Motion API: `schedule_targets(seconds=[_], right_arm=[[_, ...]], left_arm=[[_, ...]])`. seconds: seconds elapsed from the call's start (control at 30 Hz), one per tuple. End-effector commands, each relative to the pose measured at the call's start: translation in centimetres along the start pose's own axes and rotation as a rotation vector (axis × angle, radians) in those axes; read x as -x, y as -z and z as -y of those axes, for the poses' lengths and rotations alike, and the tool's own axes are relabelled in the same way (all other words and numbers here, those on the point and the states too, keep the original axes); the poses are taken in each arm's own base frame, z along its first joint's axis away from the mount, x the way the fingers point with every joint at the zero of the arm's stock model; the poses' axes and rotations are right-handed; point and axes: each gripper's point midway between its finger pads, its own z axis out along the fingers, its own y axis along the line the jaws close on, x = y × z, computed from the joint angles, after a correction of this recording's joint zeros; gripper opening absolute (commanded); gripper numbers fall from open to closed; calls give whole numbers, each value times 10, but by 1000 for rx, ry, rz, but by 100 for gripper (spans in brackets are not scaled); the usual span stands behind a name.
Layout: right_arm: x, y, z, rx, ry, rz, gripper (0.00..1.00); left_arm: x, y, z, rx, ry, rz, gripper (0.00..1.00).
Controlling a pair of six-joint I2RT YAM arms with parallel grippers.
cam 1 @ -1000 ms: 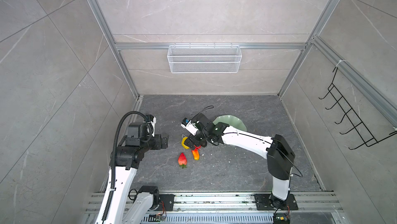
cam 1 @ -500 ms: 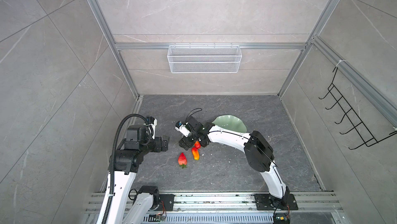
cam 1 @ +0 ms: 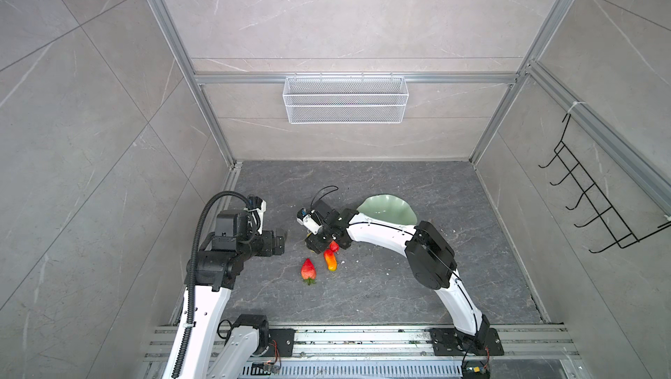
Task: Arrange fruit in a fruit bowl
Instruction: Pick up the fruit from the center of the table, then place the fruit in the fruit bowl.
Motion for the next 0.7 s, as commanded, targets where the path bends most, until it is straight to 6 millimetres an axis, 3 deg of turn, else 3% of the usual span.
schedule_targets(seconds=[0.0, 0.13, 0.27, 0.4, 0.47, 0.53, 0.67], right_arm=[[19, 23, -9, 3, 13, 46, 53], [43, 78, -11, -13, 36, 146, 52], [41, 144, 20, -127, 16, 215, 54], [3, 199, 80, -273, -90, 227, 54], [-26, 214, 110, -327, -163, 210, 53], [-59, 221, 137, -371, -241, 182, 53], [-104, 211, 168, -408, -331, 122, 52]], left_arm=[[11, 1, 2, -12, -36, 41, 100], [9, -2, 2, -11, -36, 37, 100], [8, -5, 2, -15, -34, 32, 100], [8, -5, 2, -18, -31, 35, 100], [9, -4, 3, -20, -31, 39, 100], [11, -4, 3, -21, -32, 41, 100], [11, -5, 3, -21, -33, 35, 100]])
